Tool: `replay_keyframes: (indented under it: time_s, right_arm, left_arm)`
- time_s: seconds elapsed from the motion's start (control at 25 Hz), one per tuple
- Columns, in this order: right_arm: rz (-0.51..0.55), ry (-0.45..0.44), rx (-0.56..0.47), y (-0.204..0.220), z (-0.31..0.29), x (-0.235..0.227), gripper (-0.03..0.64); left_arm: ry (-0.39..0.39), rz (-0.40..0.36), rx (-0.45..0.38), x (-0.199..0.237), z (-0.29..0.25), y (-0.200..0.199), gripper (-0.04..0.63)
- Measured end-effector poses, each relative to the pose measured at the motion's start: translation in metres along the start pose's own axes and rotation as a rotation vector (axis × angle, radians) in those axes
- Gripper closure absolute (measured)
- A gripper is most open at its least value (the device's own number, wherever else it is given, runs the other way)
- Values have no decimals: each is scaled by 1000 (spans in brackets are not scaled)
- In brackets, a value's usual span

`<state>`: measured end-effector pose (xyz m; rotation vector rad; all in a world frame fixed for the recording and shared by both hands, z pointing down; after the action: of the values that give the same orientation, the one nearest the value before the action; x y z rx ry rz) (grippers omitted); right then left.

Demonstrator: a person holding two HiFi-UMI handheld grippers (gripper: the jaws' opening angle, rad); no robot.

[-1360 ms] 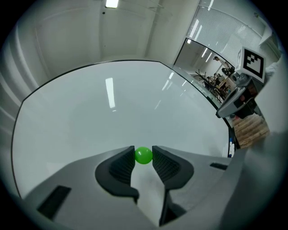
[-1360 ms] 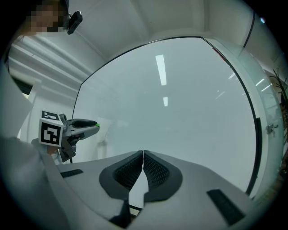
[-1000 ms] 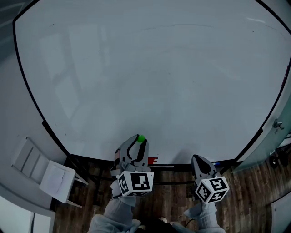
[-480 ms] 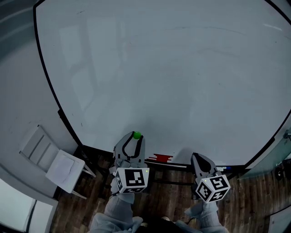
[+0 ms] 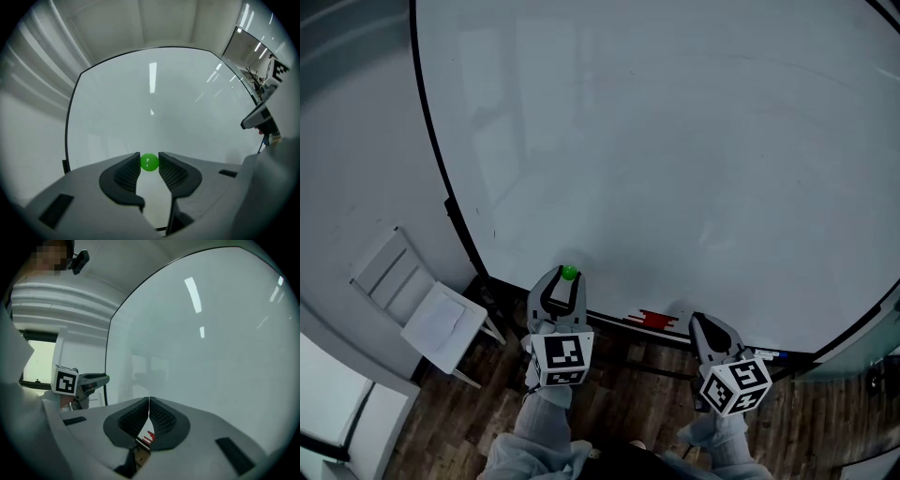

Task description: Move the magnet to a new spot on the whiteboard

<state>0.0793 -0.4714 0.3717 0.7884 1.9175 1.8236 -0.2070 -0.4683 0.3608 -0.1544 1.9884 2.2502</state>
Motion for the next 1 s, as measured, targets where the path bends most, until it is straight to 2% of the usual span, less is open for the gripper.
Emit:
replay_keyframes:
  time_s: [0.24, 0.44, 0.52, 0.64, 0.84, 1.0]
  right_arm:
    - [6, -37, 35, 5, -12, 13, 588]
    - [15, -76, 41, 4, -24, 24, 588]
    - [17, -88, 43, 4, -27, 28, 588]
    - [2, -109, 43, 5, -30, 34, 588]
    - [-17, -122, 43, 7, -33, 38, 588]
    - [-25, -131, 45, 7, -36, 40, 588]
  left_arm:
    - [-44, 73, 20, 26, -10, 23, 469]
    - [-73, 199, 15, 47, -22, 39, 469]
    - [-92, 228, 24, 54, -28, 45, 469]
    - [-106, 224, 40, 60, -34, 52, 469]
    - [-114, 267, 61, 69, -48, 63, 469]
    - [-156, 261, 75, 81, -54, 70, 469]
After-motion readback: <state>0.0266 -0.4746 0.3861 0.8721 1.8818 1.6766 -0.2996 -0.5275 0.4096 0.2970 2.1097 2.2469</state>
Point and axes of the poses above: the fingertips, and each gripper's own axes: z backward along the fingers, x to its left, y out of its underside, the point moved 7 cm from there along z, backward along the fingers, and after that the axes turned 7 degrees about z, right-handed, at the moved point
